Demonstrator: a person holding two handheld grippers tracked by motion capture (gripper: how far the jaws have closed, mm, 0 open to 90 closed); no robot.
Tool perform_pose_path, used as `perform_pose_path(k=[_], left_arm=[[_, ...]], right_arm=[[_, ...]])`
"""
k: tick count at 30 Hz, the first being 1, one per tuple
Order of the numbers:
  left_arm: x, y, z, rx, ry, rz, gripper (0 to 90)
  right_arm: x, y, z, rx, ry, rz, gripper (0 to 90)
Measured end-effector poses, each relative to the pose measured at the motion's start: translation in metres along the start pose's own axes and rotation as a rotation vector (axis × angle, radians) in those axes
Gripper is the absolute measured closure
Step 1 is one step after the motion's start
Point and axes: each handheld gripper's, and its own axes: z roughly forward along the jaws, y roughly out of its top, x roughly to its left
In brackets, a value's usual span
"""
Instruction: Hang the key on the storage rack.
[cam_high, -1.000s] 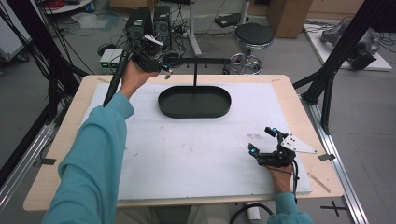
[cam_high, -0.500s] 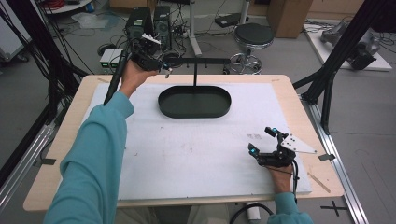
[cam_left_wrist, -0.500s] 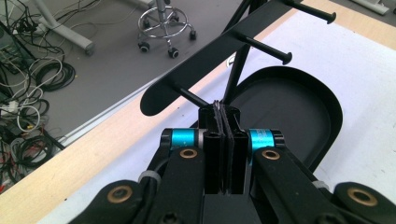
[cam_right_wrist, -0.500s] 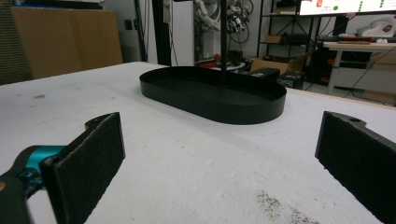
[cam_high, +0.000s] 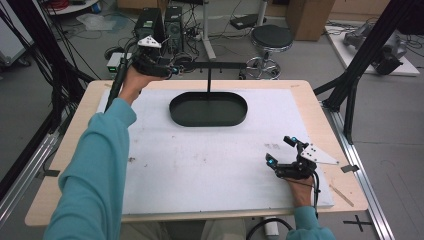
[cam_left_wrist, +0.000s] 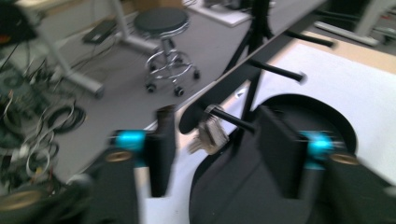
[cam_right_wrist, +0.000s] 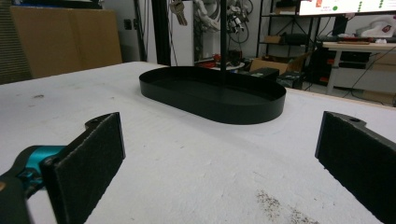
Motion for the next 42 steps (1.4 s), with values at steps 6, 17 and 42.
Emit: perform_pose_path(k=[6,17,42], left_arm=[[-0.01,-0.016,-0.032,-0.024,-0.046,-0.005,12.9],[-0.053,-0.096,-0.13,-0.159,-0.003,0.021,1.7],[-0.123,-0.251,-0.173,-0.403,0.088,-0.127,1.7]], right_arm=[[0.0,0.0,0.0,-0.001,-0.002,-0.004,0.6],[0.001,0.0,0.0,-0.005,-0.01,-0.013,0.6],[0.002,0.0,0.0,-0.002,-0.025,-0.007,0.6]])
